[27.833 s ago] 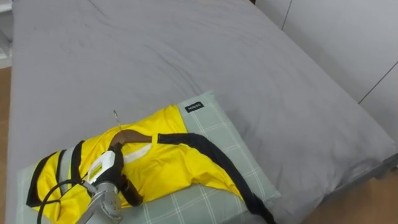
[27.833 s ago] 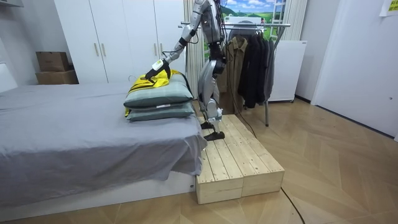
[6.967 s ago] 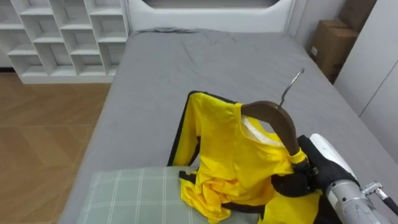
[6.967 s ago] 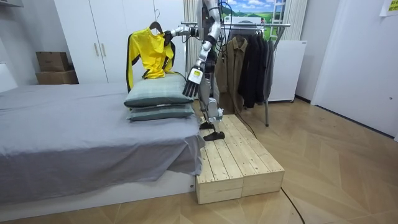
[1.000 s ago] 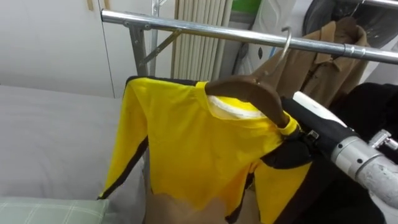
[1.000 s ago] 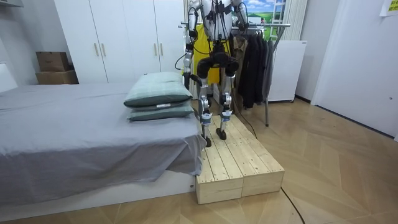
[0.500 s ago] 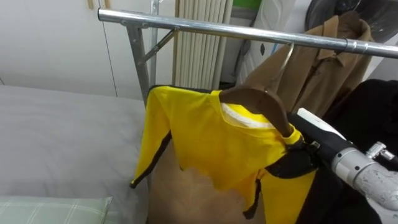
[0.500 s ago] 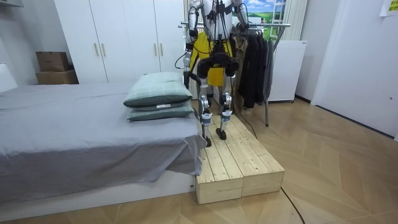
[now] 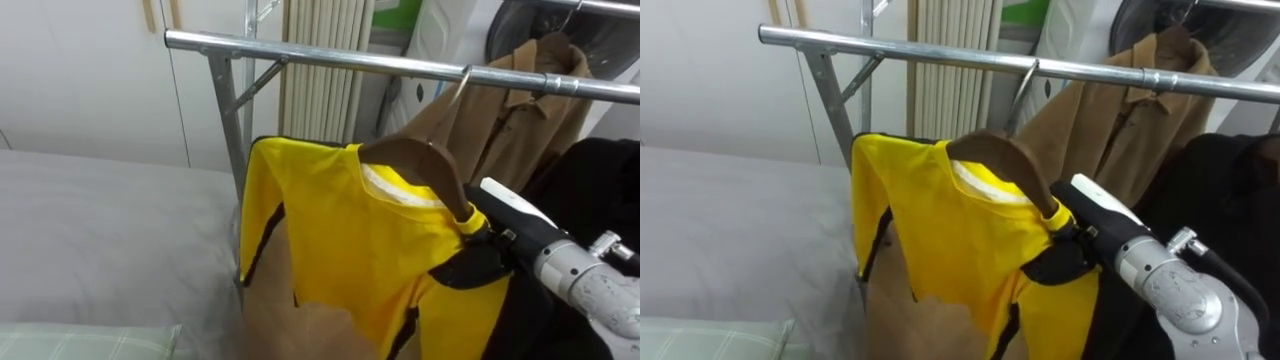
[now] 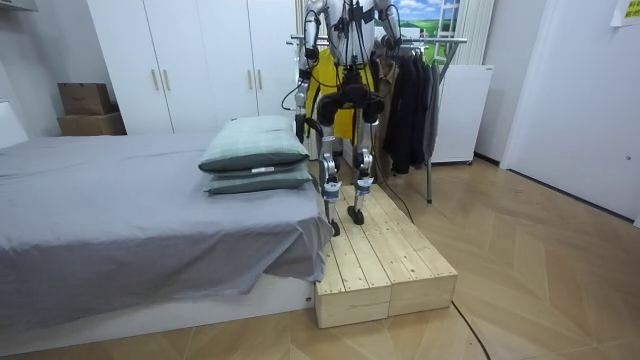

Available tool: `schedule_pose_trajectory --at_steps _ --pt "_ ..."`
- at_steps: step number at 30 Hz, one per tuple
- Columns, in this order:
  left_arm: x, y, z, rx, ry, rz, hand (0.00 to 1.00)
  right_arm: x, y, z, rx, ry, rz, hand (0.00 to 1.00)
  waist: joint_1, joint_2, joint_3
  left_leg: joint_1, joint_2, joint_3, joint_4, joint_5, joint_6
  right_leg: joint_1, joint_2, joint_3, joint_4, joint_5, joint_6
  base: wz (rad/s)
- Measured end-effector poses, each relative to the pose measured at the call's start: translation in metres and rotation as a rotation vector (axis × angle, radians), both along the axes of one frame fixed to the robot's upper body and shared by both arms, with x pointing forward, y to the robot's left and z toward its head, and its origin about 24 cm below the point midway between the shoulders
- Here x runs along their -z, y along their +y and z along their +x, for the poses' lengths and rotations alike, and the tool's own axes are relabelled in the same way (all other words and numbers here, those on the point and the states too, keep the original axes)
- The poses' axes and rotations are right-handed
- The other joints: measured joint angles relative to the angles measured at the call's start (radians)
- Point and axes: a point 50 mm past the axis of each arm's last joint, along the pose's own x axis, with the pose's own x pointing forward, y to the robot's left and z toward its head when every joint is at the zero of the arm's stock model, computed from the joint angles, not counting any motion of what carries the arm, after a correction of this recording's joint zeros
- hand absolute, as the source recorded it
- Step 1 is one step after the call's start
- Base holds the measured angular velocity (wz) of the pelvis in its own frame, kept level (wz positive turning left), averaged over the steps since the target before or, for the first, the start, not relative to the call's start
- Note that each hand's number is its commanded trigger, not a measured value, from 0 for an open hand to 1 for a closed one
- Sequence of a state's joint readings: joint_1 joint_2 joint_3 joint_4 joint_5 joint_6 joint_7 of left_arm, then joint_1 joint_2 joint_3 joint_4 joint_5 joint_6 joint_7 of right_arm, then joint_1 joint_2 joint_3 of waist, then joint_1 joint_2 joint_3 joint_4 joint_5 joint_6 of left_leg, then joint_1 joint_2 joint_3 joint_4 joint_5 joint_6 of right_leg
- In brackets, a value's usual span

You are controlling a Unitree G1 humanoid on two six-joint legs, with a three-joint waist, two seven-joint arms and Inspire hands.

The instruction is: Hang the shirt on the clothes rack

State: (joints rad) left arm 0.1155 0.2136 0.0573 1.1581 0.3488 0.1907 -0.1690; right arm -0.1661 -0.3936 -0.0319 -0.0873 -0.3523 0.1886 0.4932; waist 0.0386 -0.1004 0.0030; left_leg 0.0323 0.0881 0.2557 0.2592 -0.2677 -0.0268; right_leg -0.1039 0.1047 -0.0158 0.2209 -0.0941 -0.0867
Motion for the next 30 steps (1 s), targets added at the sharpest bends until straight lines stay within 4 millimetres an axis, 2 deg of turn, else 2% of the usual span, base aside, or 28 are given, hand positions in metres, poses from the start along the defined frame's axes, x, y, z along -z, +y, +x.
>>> schedule_pose_trajectory --at_steps 10,18,30 --pt "-0.001 0.0 0.0 0.014 -0.01 -0.001 0.0 -0.004 -0.002 0.001 0.031 -0.041 -0.051 1.0 -0.001 -0.003 -0.0004 0.001 -0.001 -0.001 -0.002 0.001 0.0 -0.002 0.002 0.007 0.002 0.0 -0.001 -0.01" --pt "-0.001 0.001 0.0 0.019 -0.019 -0.001 0.0 -0.02 0.003 0.009 0.015 -0.124 -0.052 1.0 -0.002 -0.007 0.0025 0.001 -0.001 -0.002 -0.004 0.001 0.0 -0.002 0.002 0.009 0.001 0.0 -0.001 0.0" --pt "-0.001 0.001 0.001 0.021 -0.023 -0.003 0.0 -0.022 0.003 0.01 0.022 -0.137 -0.052 1.0 -0.002 -0.009 0.0045 -0.003 -0.003 -0.013 -0.004 0.001 0.0 -0.004 0.002 0.009 -0.003 0.0 -0.001 0.0"
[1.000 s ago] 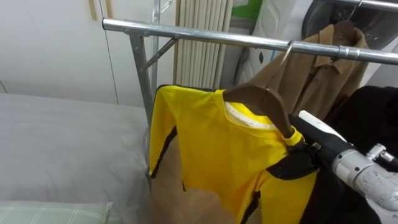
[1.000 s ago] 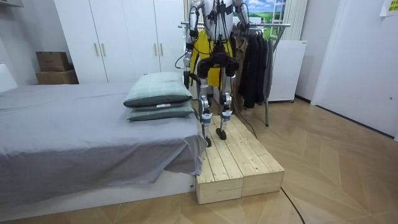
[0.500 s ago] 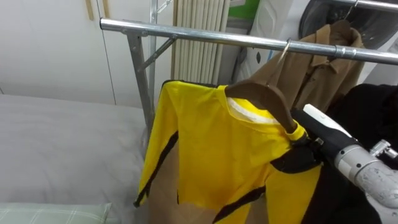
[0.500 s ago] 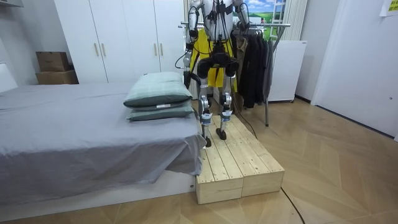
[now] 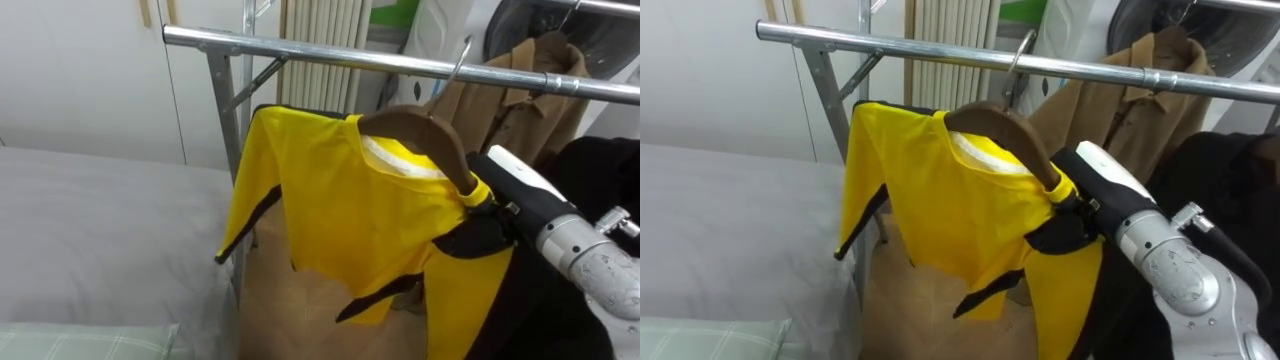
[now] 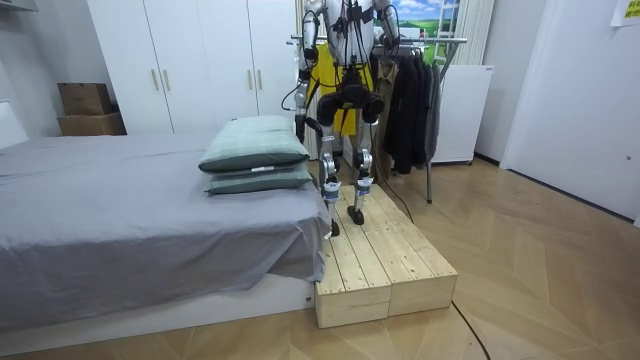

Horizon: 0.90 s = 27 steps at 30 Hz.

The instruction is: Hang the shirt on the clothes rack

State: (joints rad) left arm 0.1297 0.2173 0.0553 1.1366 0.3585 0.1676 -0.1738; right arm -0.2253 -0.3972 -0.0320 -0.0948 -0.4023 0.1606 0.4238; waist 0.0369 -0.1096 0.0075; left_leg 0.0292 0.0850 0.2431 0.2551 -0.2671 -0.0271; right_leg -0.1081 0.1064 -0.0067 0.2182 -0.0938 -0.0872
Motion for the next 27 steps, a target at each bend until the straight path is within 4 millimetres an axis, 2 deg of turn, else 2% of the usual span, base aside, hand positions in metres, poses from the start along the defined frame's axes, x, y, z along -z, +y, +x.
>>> schedule_pose_trajectory --at_steps 14,19,27 --pt "0.0 0.0 0.0 0.003 -0.002 0.003 0.0 -0.001 -0.001 0.003 0.008 -0.01 0.051 1.0 -0.001 0.001 0.0006 0.001 0.0 -0.003 0.0 0.0 0.0 0.0 0.0 -0.002 0.002 0.0 0.0 0.0" --pt "-0.001 0.0 0.003 0.012 -0.01 -0.003 0.0 0.0 -0.004 0.012 0.024 0.008 0.06 1.0 0.002 0.001 0.0006 -0.006 -0.001 -0.003 0.0 0.0 0.0 -0.011 -0.001 0.0 0.003 0.0 0.0 -0.01" --pt "-0.003 -0.001 0.011 0.088 -0.014 0.003 0.0 0.018 -0.012 0.017 0.039 0.118 0.135 1.0 0.005 0.001 0.0002 -0.011 -0.001 -0.008 0.0 0.0 0.0 -0.014 -0.002 -0.011 0.003 0.0 0.0 0.0"
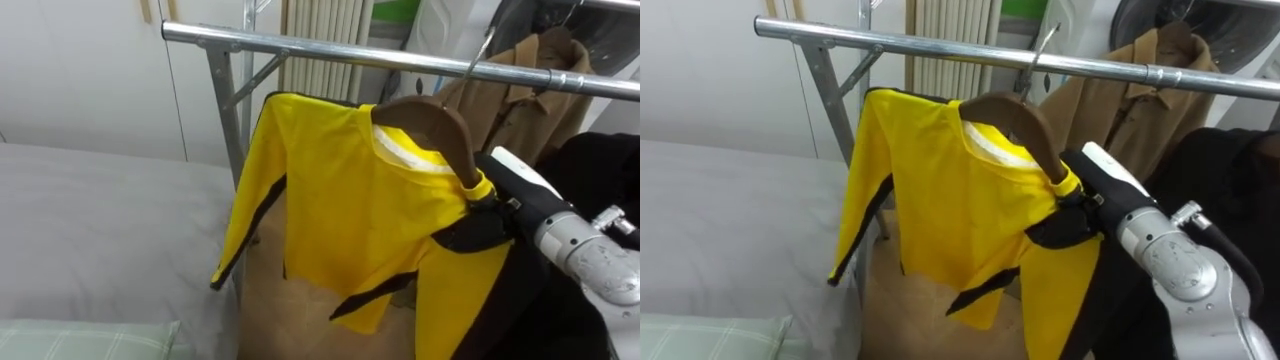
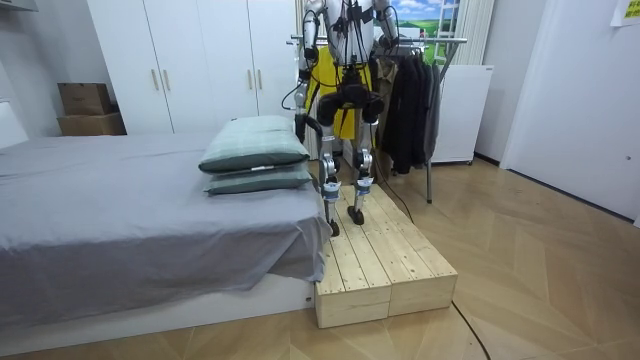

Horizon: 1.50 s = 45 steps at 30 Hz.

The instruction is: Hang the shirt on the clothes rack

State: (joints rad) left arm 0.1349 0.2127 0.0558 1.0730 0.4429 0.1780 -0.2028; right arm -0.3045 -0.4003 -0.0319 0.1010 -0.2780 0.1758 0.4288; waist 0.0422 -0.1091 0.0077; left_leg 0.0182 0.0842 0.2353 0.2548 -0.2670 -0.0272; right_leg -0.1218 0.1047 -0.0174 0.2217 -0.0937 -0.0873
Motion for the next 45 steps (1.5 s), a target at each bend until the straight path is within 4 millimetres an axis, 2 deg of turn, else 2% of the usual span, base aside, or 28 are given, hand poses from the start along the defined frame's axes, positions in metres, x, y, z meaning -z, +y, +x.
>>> schedule_pose_trajectory --at_steps 5,12,20,28,33,36,45 --pt "0.0 0.0 0.001 0.002 0.001 0.001 0.0 0.009 -0.005 0.005 0.017 0.06 0.046 1.0 0.0 -0.001 -0.0004 0.002 0.0 -0.004 0.0 0.0 0.0 0.004 0.0 -0.004 0.001 0.0 0.0 0.01" --pt "-0.001 0.0 0.003 0.002 -0.004 0.004 0.0 0.025 -0.01 0.005 0.02 0.141 0.176 1.0 0.002 0.0 -0.0007 0.009 -0.005 -0.051 0.001 0.0 0.0 0.022 -0.002 -0.013 -0.014 0.0 0.0 0.06" --pt "-0.002 0.001 0.006 0.008 -0.018 0.007 0.0 0.045 -0.019 0.002 0.057 0.23 0.196 1.0 0.0 0.002 -0.0003 0.007 -0.007 -0.075 0.004 0.0 0.0 0.034 -0.007 -0.04 -0.018 0.0 -0.001 0.09" --pt "-0.003 0.001 0.008 0.01 -0.025 0.011 0.0 0.076 -0.031 -0.005 0.108 0.37 0.219 1.0 0.001 0.003 0.0004 0.006 -0.009 -0.073 0.005 0.002 0.002 0.033 -0.009 -0.04 -0.017 0.0 -0.001 0.01" --pt "-0.003 0.002 0.01 0.013 -0.033 0.013 0.0 0.09 -0.037 -0.011 0.128 0.447 0.221 1.0 -0.01 0.009 0.0046 0.004 -0.009 -0.073 0.006 0.002 0.003 0.032 -0.009 -0.04 -0.02 0.0 0.0 0.0" --pt "-0.005 0.002 0.014 0.018 -0.052 0.014 0.0 0.096 -0.038 -0.014 0.124 0.482 0.223 1.0 -0.01 0.016 0.0089 0.003 -0.009 -0.073 0.006 0.002 0.003 0.03 -0.009 -0.038 -0.019 0.0 0.0 0.0" --pt "-0.006 0.002 0.017 0.022 -0.065 0.015 0.0 0.099 -0.035 -0.016 0.083 0.52 0.228 1.0 -0.01 0.016 0.008 -0.009 -0.008 -0.073 0.007 0.003 0.003 0.017 -0.007 -0.04 -0.019 0.0 -0.001 0.0"
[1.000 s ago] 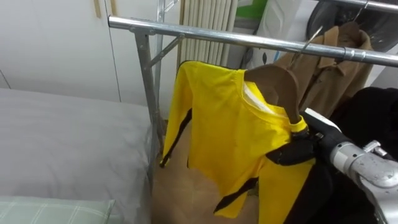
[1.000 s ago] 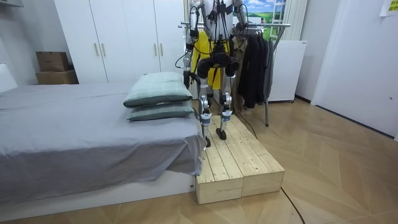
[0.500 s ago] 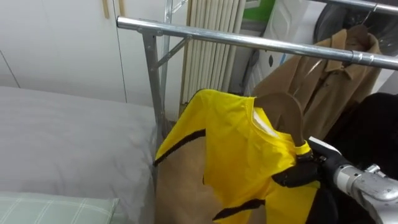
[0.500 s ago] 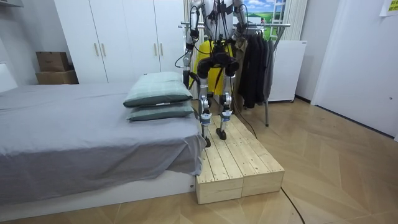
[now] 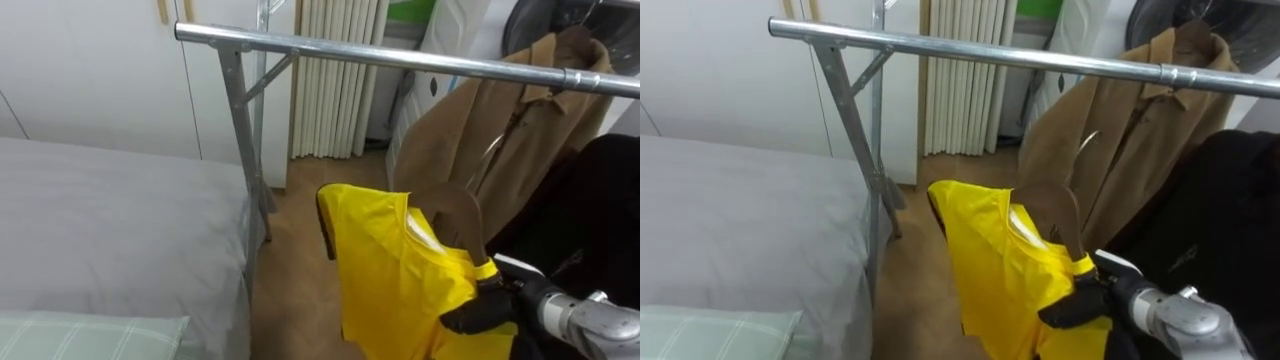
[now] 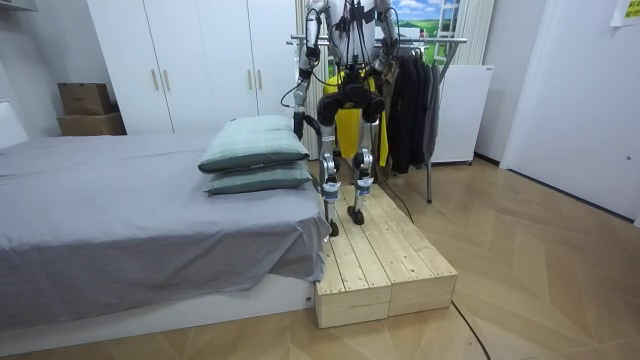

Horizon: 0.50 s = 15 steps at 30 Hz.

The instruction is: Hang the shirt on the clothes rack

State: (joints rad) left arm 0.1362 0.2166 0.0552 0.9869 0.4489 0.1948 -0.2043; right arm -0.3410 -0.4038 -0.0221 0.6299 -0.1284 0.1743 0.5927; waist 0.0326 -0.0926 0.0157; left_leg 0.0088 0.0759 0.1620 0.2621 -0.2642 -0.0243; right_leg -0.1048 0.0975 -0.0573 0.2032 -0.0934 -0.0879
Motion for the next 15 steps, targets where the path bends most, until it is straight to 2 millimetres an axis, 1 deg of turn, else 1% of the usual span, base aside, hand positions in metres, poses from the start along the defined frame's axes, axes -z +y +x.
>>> schedule_pose_trajectory --at_steps 5,7,9,10,13,15 --pt "0.0 0.0 0.001 0.015 0.001 0.006 0.0 0.0 -0.001 0.0 -0.007 0.006 -0.032 1.0 0.001 -0.004 -0.0025 0.003 0.0 0.0 0.0 0.0 0.0 0.003 -0.001 0.0 0.003 0.0 0.0 0.0" --pt "-0.001 0.0 0.001 0.023 0.001 0.009 0.0 0.0 -0.002 0.0 -0.02 0.01 -0.081 1.0 0.0 -0.007 -0.0042 0.003 -0.001 -0.002 0.0 0.0 0.0 0.0 -0.001 0.001 0.005 0.0 0.0 0.0" --pt "-0.001 0.001 0.001 0.024 0.002 0.011 0.0 -0.005 -0.003 0.002 -0.05 0.001 -0.189 1.0 -0.001 -0.009 -0.0044 0.003 -0.001 -0.001 0.004 0.0 0.0 0.0 -0.001 0.006 0.009 0.0 0.0 -0.02" --pt "-0.001 0.001 0.001 0.024 0.002 0.011 0.0 -0.007 -0.003 0.003 -0.057 -0.007 -0.215 1.0 -0.001 -0.01 -0.0043 0.003 -0.001 -0.001 0.005 0.0 0.0 0.0 -0.001 0.01 0.011 0.0 0.0 -0.08" --pt "-0.001 0.002 0.001 0.024 0.001 0.013 0.0 -0.025 0.003 0.01 -0.097 -0.087 -0.324 1.0 -0.002 -0.014 -0.0044 0.004 -0.003 -0.001 0.008 0.0 0.0 -0.005 0.001 0.022 0.023 0.0 0.0 -0.1" --pt "-0.002 0.004 0.003 0.035 -0.003 0.019 0.0 -0.043 0.009 0.016 -0.116 -0.185 -0.4 1.0 -0.002 -0.021 -0.0036 0.003 -0.004 0.001 0.009 0.0 0.0 -0.016 0.002 0.029 0.036 0.0 0.0 -0.11"
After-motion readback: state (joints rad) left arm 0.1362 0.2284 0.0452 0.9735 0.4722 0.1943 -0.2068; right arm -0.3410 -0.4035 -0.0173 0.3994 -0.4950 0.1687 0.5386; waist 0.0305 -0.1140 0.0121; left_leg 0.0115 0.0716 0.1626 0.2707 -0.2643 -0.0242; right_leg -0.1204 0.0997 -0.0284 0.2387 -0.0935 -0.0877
